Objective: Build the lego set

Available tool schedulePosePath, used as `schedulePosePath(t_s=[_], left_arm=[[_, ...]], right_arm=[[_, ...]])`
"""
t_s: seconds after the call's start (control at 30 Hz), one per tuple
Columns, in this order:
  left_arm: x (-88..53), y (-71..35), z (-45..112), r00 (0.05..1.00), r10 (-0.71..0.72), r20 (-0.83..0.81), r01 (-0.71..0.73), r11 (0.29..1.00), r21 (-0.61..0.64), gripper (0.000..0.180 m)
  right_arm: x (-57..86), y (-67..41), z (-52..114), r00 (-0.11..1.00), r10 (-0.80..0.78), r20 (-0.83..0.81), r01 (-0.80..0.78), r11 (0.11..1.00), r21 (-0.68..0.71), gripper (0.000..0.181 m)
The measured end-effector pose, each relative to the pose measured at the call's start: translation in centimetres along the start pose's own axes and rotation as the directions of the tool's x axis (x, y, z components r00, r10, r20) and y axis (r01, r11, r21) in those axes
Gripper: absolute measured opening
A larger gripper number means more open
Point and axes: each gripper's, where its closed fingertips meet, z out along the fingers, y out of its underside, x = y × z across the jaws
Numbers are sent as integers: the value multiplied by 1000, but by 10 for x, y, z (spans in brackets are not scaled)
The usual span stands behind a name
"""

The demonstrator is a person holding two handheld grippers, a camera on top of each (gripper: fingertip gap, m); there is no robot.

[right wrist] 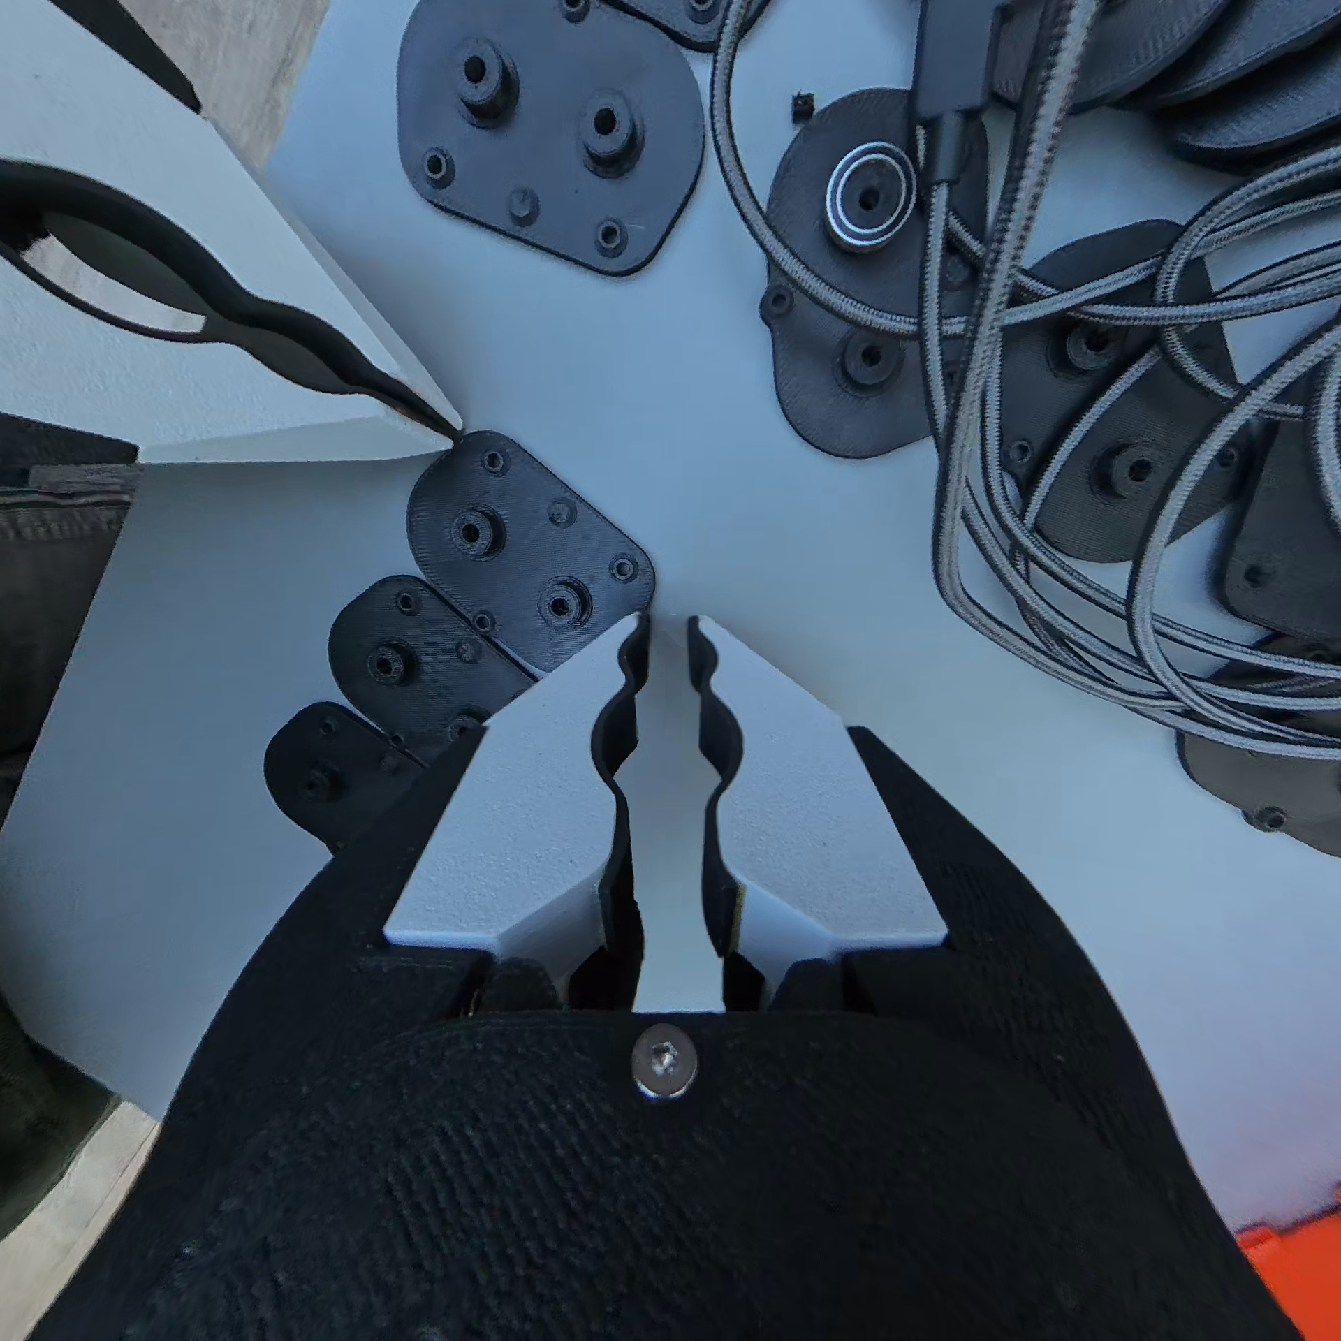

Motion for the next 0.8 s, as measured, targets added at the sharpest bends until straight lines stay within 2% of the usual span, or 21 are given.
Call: schedulePosePath(t_s=[0.03,0.17,0.33,0.43,0.63,0.8], left_arm=[[-1,-1,-1,1000,6,9,-6,1000,17,0],[-22,-5,-27,998,-23,65,14,991,133,0],[-60,16,-60,990,-96,100,76,979,191,0],[-80,28,-75,988,-121,97,98,972,215,0],[-118,37,-97,988,-149,27,140,966,218,0],[-136,31,-100,999,-25,-35,30,988,149,0]], right_arm=[[2,-3,-4,1000,4,-16,-4,1000,30,16],[-5,-34,-17,997,80,-8,-76,972,223,48],[-31,-69,-4,992,125,-19,-114,945,306,70],[-42,-86,8,973,228,-27,-206,918,339,86],[-40,-99,24,926,347,-150,-272,888,371,93],[-30,-108,38,899,395,-190,-310,879,362,92]])
